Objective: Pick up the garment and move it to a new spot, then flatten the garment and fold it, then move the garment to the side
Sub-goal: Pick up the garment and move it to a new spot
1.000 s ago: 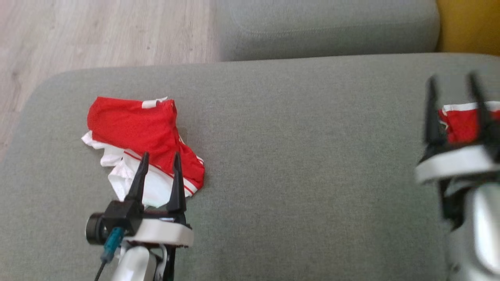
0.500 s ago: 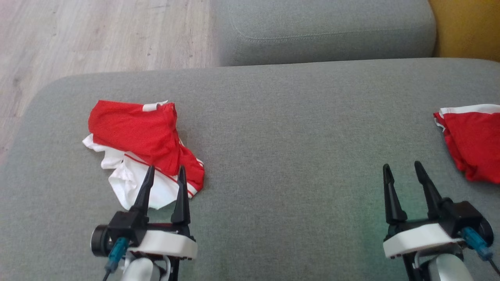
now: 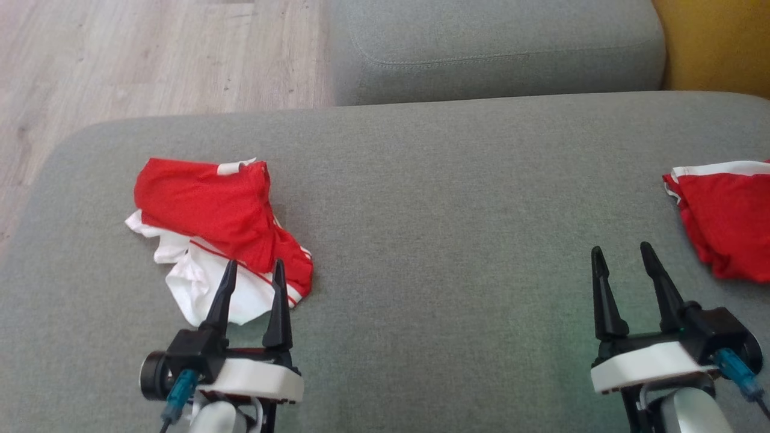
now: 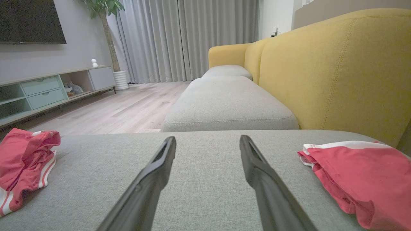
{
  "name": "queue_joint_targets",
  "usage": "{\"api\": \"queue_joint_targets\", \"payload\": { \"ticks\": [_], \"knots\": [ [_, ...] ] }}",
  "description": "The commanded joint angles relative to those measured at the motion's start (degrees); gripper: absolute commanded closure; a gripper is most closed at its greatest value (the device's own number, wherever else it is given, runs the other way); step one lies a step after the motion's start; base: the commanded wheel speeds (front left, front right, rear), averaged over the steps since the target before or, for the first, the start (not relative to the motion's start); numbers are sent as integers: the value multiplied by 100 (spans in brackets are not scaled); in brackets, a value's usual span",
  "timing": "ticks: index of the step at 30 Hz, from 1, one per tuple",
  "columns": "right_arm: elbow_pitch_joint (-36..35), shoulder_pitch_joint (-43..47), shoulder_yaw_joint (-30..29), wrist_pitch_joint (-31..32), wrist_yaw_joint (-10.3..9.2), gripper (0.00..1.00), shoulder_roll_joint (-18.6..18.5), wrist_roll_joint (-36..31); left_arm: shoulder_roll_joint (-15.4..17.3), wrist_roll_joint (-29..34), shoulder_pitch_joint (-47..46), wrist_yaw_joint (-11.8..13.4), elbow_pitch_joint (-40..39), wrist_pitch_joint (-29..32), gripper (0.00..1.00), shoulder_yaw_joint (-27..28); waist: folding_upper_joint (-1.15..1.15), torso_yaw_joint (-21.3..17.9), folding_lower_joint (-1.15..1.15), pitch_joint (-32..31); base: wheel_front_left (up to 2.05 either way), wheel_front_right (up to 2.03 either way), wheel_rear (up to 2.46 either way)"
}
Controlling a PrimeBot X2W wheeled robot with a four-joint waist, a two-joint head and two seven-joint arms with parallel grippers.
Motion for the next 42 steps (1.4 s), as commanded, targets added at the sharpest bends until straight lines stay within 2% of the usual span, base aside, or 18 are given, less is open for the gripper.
{"api": "queue_joint_targets", "payload": {
  "ticks": [1, 6, 16, 28, 35, 42],
  "knots": [
    [-217, -131, 149, -78, -4, 0, -26, 39, 32, -28, -151, 27, -203, -31, 0, 164, 0, 34, 0, -14, 0, 0, 0],
    [-213, -65, 291, -78, -4, 0, -26, 67, 32, 1, -158, 35, -186, -31, 0, 211, 0, 247, 0, -54, 0, 0, 0],
    [-250, 54, 586, -78, -4, 0, -26, 230, 32, 120, -77, 8, -128, -31, 0, 341, 0, 1129, 0, -148, 0, 0, 0],
    [-255, 167, 808, -78, -4, 0, -26, 381, 32, 201, -24, -72, -72, -31, 0, 422, 0, 1742, 0, -178, 0, 0, 0],
    [-269, 188, 899, -79, -4, 0, -26, 398, 32, 168, -31, -45, -67, -31, 0, 420, 0, 1761, 0, -110, 0, 0, 0],
    [-285, 62, 892, -79, -4, 0, -26, 304, 32, 175, -413, -58, 2, -31, 0, 344, 0, 1505, 0, 153, 0, 0, 0]
  ]
}}
